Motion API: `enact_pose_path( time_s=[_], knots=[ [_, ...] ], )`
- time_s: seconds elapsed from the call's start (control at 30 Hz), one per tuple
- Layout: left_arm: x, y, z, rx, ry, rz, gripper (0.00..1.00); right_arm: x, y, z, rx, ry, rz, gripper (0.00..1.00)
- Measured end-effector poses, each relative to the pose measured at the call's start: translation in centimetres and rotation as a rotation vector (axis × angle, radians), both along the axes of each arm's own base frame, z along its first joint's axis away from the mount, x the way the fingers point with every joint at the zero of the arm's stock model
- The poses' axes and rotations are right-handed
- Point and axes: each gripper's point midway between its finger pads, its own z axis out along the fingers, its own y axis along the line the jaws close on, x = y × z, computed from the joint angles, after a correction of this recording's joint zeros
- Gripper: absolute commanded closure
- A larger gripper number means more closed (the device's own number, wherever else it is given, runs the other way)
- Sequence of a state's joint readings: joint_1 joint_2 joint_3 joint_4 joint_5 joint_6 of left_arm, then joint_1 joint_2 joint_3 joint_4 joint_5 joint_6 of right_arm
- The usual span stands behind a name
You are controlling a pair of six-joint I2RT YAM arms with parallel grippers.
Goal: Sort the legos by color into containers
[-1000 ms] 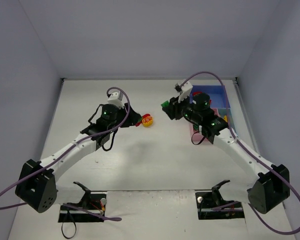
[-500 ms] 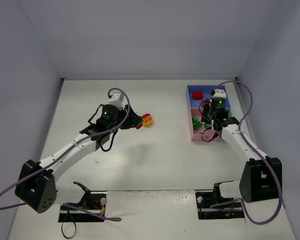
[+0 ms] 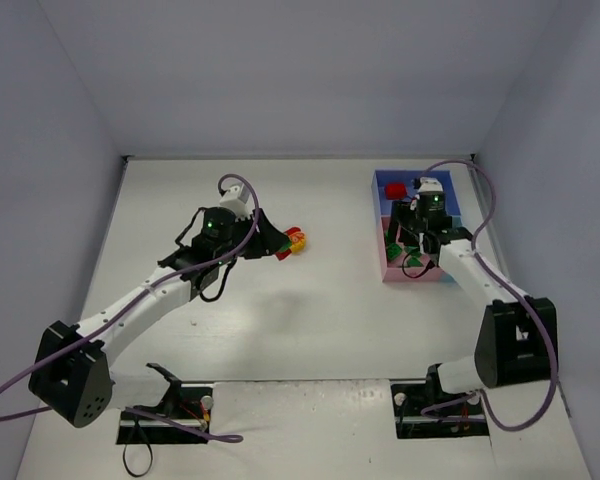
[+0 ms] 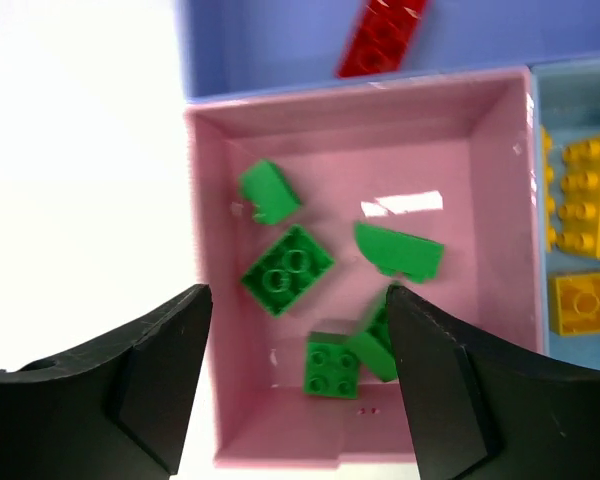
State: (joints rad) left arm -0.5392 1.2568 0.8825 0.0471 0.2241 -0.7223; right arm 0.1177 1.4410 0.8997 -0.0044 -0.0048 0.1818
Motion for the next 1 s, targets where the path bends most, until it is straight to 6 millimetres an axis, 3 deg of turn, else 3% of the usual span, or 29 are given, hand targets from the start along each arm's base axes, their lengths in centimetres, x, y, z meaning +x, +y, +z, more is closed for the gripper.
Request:
enact_pose_path(
  time_s=[0.17,0.3,0.4,0.5,0.7,1.0],
  knots=[
    [0.0,-0.5,1.1,-0.032,-0.002,-0.009,0.86,-0.2,4.8,6.1,0.091,-0.18,0.201,0.33],
    [0.1,-0.9,2.4,-0.069,-0.005,-0.013,0.86,-2.0,11.5,11.6,0.181,-0.348,0.458,0.31],
    [0.2,-1.3,3.2,-0.106,-0.001,-0.016,0.85,-4.0,16.3,13.7,0.248,-0.404,0.631,0.28],
    [0.2,-1.8,3.6,-0.145,0.013,-0.016,0.85,-5.4,19.4,14.4,0.307,-0.421,0.737,0.27],
    [0.4,-2.2,3.6,-0.189,0.046,-0.005,0.85,-6.9,23.4,14.9,0.363,-0.423,0.863,0.27],
    [0.5,-2.5,4.2,-0.227,0.054,0.008,0.85,-7.6,26.4,15.3,0.393,-0.433,0.945,0.3]
  ],
)
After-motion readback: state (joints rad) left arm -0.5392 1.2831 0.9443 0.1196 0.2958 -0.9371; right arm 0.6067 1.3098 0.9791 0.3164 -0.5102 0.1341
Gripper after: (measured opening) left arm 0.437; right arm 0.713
